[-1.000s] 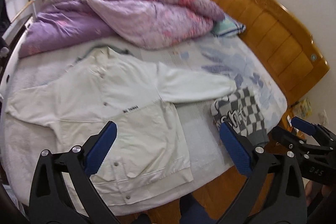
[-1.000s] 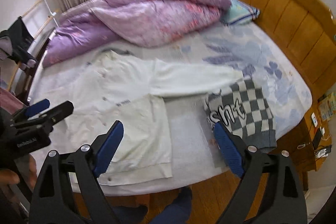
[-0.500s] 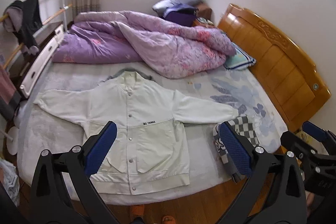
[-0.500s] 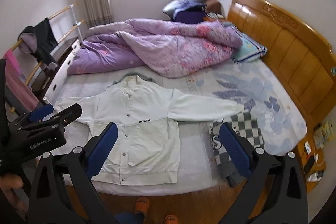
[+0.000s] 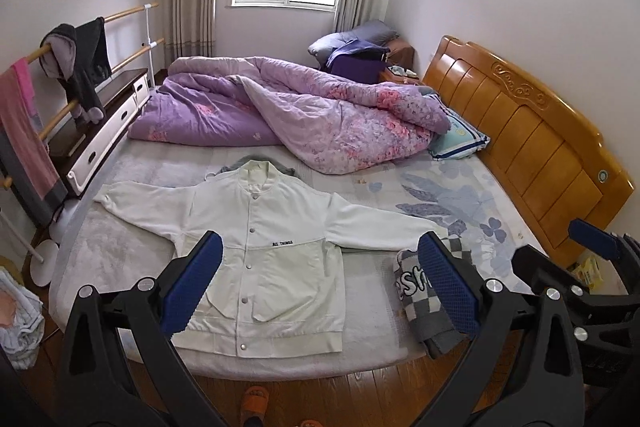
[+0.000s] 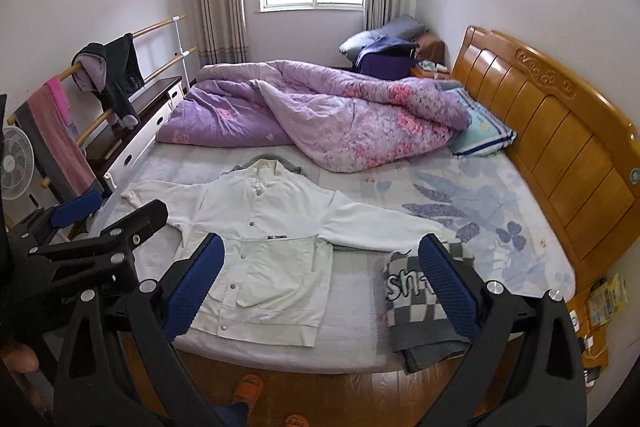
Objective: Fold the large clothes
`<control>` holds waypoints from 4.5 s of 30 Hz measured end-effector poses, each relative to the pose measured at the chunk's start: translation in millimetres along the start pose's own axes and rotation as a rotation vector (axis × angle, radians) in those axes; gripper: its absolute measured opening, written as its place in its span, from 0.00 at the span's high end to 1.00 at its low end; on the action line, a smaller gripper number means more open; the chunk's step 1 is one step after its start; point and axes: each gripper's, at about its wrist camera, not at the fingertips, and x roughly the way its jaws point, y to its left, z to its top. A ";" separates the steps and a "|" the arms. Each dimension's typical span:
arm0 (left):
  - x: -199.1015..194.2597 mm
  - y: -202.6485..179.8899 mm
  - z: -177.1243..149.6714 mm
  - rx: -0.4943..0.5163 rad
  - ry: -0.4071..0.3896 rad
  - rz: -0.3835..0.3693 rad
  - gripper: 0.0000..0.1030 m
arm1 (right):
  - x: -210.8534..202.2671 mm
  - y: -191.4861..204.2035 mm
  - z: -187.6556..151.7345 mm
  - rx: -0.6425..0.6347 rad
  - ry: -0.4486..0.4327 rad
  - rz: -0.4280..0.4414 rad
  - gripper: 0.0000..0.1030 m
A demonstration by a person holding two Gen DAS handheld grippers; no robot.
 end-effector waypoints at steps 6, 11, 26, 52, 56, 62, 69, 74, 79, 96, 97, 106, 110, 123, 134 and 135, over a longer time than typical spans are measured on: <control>-26.8 -19.6 -2.8 0.021 -0.036 0.052 0.05 | -22.6 -8.8 0.4 -0.006 -0.050 0.018 0.09; -44.9 -27.1 0.8 0.045 -0.076 0.074 0.05 | -36.4 -12.7 3.8 0.002 -0.079 0.027 0.09; -71.3 -24.0 14.5 0.064 -0.150 0.091 0.05 | -57.0 -7.9 13.1 0.018 -0.121 0.021 0.08; -76.2 -13.0 23.6 0.062 -0.163 0.072 0.05 | -56.7 -0.4 16.9 0.036 -0.130 -0.006 0.08; -75.2 -12.3 23.8 0.063 -0.163 0.068 0.05 | -55.7 -0.3 17.2 0.034 -0.130 -0.010 0.08; -75.5 -11.5 24.5 0.061 -0.164 0.068 0.05 | -54.0 -1.4 19.0 0.039 -0.125 -0.010 0.08; -73.2 -12.8 24.3 0.059 -0.161 0.069 0.05 | -54.5 -0.9 18.9 0.040 -0.123 -0.014 0.08; -71.5 -13.9 23.9 0.059 -0.161 0.070 0.05 | -54.8 -0.1 19.2 0.040 -0.125 -0.015 0.08; -70.4 -14.6 23.1 0.056 -0.157 0.068 0.05 | -54.4 -0.6 19.6 0.039 -0.124 -0.016 0.08; -62.8 -21.6 15.9 0.054 -0.158 0.076 0.05 | -52.3 -0.5 19.3 0.044 -0.121 -0.013 0.08; -62.7 -21.7 15.7 0.053 -0.158 0.076 0.05 | -52.0 -0.6 19.4 0.044 -0.120 -0.012 0.08; -63.1 -19.4 16.8 0.059 -0.165 0.083 0.05 | -50.2 0.6 20.9 0.046 -0.116 -0.006 0.08; -63.9 -20.0 16.1 0.065 -0.167 0.087 0.05 | -49.9 1.7 21.2 0.047 -0.114 -0.006 0.08; -58.8 -15.9 27.1 0.076 -0.161 0.084 0.05 | -44.5 -5.0 27.2 0.051 -0.105 -0.003 0.08; -54.3 -11.4 31.5 0.075 -0.152 0.076 0.05 | -41.2 -7.2 29.3 0.056 -0.102 -0.001 0.08; -54.2 -11.5 31.7 0.075 -0.151 0.075 0.05 | -41.3 -7.0 29.3 0.056 -0.101 0.000 0.08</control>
